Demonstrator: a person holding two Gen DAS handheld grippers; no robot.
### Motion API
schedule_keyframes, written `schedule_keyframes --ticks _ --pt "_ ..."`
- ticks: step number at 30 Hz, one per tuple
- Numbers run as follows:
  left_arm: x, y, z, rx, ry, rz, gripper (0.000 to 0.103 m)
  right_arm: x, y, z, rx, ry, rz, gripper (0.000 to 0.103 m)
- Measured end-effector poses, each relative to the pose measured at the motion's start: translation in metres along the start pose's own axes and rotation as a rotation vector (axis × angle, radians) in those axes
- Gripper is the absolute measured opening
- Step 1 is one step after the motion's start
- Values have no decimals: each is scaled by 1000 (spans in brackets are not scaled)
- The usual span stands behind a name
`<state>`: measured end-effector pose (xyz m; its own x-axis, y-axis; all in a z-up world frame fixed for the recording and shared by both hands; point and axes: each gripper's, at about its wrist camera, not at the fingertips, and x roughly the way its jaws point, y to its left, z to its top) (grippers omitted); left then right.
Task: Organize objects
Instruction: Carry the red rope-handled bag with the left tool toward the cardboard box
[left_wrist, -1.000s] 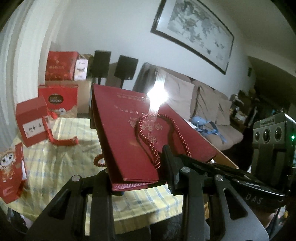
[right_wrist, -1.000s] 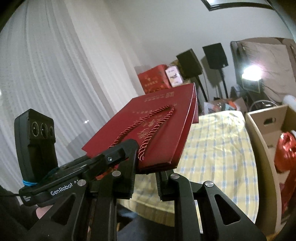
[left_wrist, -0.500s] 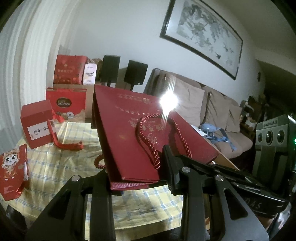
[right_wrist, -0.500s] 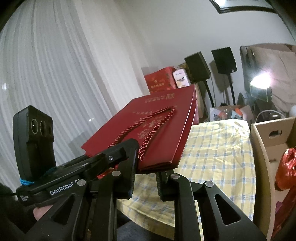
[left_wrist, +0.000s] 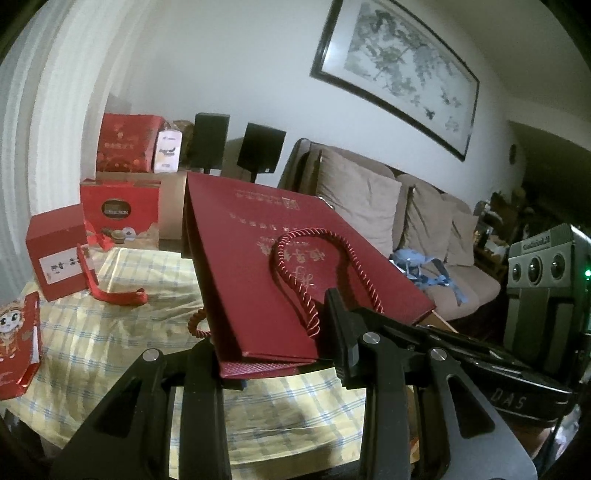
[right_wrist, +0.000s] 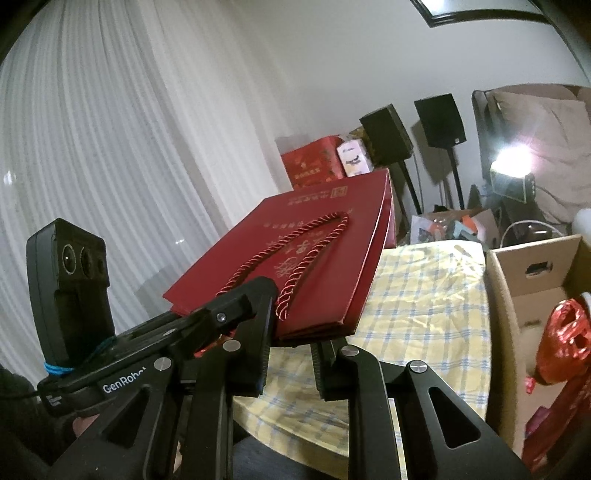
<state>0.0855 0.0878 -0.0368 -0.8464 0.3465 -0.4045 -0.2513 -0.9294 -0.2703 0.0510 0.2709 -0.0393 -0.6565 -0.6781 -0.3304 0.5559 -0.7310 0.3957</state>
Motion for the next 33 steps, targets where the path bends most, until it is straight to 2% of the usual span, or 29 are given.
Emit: schedule_keyframes --ticks 11,33 --pt "3 -18 6 19 -16 -27 31 -17 -9 8 7 -19 0 18" --pt "16 -34 10 15 8 -61 31 -33 -16 15 5 -14 -43 18"
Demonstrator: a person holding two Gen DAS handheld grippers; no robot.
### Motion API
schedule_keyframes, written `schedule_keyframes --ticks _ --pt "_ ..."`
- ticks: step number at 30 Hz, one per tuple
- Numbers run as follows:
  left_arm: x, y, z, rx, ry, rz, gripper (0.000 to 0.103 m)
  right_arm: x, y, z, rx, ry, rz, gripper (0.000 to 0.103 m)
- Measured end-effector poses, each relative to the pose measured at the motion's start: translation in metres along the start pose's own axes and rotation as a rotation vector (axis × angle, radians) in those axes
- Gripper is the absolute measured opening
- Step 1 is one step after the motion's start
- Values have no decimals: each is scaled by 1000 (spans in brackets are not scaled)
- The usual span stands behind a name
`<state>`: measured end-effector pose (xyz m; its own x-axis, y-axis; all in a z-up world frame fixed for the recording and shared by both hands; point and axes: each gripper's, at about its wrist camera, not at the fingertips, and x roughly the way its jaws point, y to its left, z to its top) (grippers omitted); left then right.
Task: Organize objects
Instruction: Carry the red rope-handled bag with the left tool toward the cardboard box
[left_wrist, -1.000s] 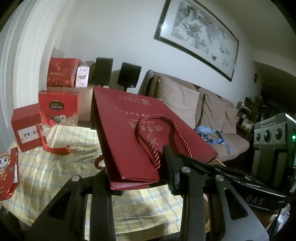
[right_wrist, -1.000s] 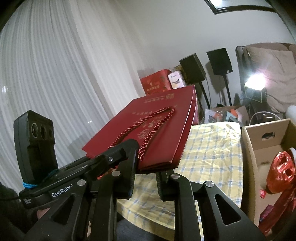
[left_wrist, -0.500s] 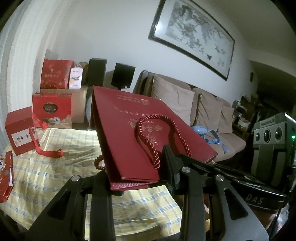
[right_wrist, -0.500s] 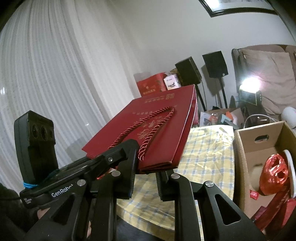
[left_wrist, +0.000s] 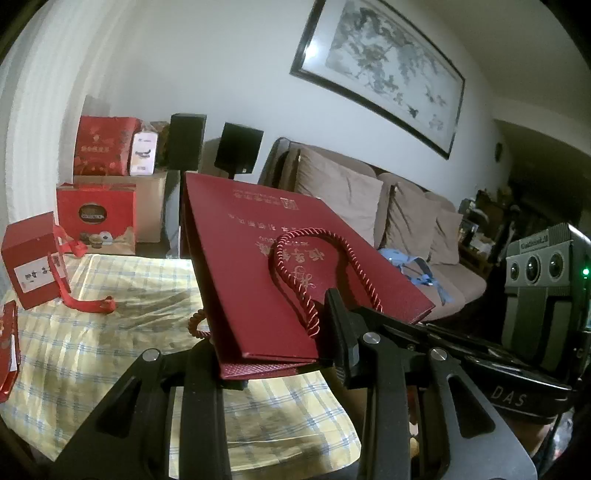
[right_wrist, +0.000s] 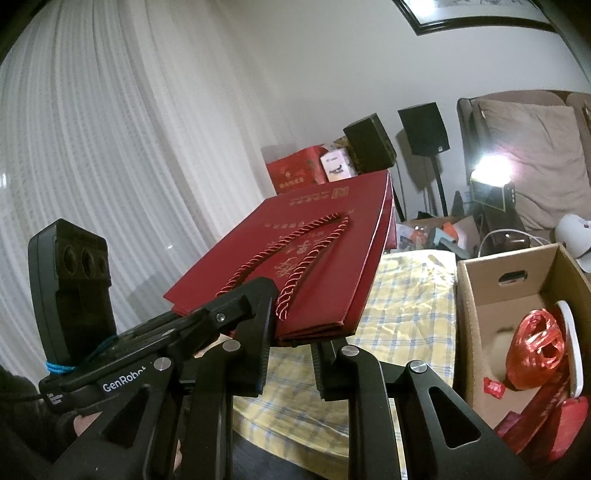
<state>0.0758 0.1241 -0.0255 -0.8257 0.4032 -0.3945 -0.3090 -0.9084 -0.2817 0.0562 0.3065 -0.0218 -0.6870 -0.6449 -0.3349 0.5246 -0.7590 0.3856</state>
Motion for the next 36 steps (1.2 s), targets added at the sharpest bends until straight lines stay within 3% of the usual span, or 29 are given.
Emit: schedule_keyframes --ticks 36 --pt "15 -18 0 -10 27 -33 31 -14 -20 5 9 20 -28 19"
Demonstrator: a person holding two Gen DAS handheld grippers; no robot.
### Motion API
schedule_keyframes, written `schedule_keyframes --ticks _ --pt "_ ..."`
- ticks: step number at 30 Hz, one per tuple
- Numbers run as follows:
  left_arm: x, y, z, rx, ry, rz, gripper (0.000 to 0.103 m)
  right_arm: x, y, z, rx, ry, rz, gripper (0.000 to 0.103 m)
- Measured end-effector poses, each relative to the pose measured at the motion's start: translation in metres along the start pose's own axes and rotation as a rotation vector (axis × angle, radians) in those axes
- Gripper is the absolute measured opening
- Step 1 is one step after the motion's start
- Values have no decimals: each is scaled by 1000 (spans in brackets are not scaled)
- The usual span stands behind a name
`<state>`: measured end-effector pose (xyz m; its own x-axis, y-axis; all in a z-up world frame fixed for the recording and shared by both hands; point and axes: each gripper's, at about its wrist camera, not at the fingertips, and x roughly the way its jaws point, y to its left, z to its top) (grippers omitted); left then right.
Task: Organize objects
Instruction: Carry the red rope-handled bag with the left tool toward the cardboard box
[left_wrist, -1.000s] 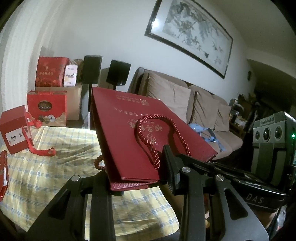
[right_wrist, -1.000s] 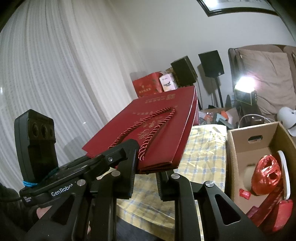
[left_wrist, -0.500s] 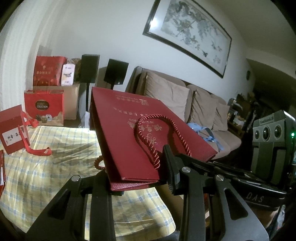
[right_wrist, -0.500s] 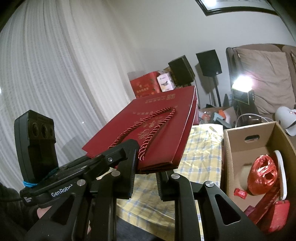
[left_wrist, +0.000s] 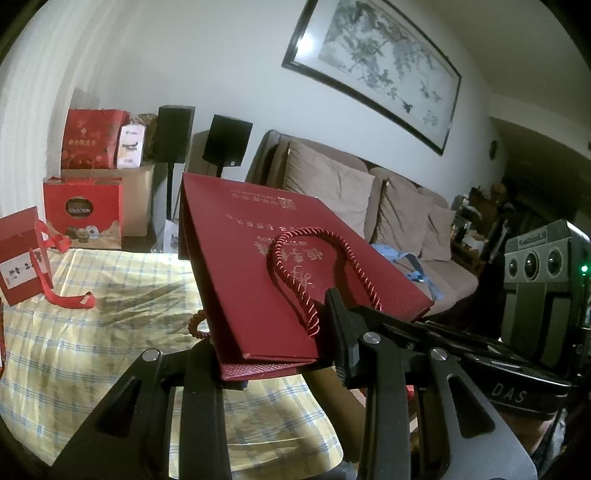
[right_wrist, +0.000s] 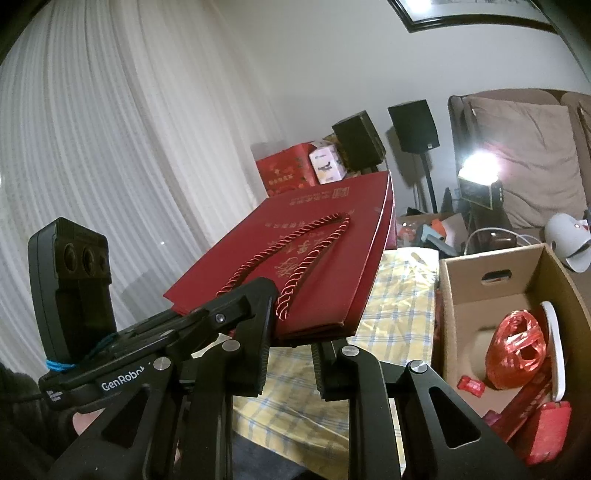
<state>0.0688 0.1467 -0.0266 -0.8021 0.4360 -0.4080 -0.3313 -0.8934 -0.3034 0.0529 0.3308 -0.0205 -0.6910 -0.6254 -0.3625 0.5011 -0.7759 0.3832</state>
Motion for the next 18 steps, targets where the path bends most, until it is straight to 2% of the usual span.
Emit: schedule_keyframes --ticks 18 --pt "13 -18 1 6 19 -20 31 -11 -13 6 -1 9 -28 19"
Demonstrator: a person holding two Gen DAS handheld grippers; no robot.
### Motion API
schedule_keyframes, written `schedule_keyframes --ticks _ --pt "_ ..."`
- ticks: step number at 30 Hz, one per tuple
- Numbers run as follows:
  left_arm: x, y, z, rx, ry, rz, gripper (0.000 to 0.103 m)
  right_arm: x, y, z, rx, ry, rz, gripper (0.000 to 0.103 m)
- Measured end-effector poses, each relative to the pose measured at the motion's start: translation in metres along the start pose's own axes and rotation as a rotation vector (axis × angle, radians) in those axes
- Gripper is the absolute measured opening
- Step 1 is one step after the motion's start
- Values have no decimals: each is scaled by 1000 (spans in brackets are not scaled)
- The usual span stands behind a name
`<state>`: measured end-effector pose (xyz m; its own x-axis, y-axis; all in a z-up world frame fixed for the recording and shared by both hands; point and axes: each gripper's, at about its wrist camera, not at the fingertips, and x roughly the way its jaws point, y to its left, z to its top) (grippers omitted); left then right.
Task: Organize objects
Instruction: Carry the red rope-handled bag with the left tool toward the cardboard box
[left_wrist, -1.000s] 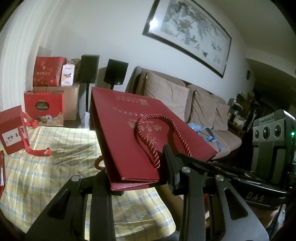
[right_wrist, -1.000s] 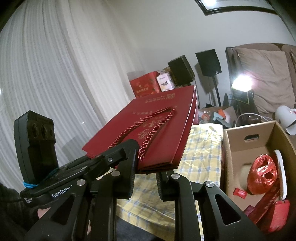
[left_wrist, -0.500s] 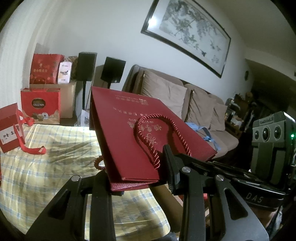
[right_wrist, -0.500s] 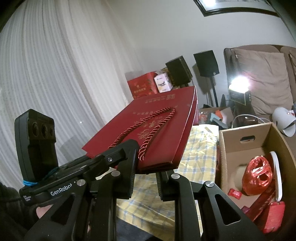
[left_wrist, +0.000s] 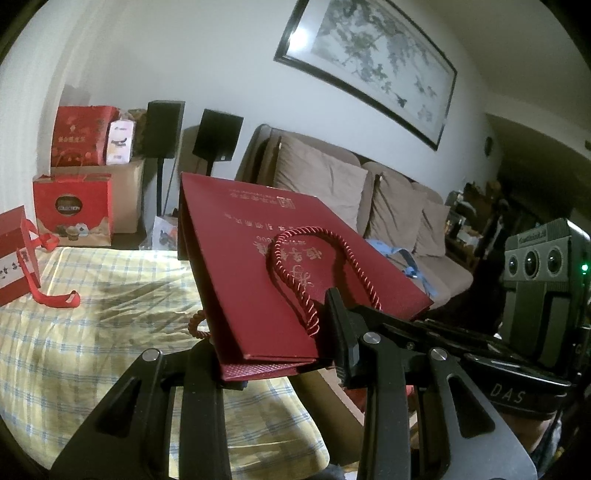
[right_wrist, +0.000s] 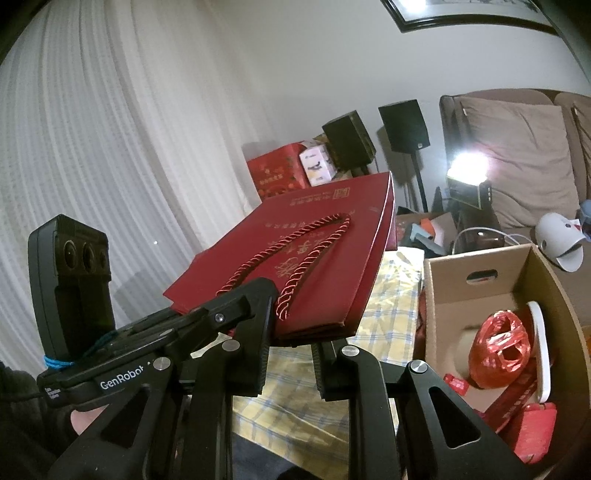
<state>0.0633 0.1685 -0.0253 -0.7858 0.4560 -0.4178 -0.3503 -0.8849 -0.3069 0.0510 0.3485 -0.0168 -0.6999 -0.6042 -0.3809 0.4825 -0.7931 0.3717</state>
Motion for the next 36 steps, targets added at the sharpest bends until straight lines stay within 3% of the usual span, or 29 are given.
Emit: schedule_keyframes --ticks 36 --pt "26 -31 1 8 32 -58 31 -22 -29 3 21 -17 -54 20"
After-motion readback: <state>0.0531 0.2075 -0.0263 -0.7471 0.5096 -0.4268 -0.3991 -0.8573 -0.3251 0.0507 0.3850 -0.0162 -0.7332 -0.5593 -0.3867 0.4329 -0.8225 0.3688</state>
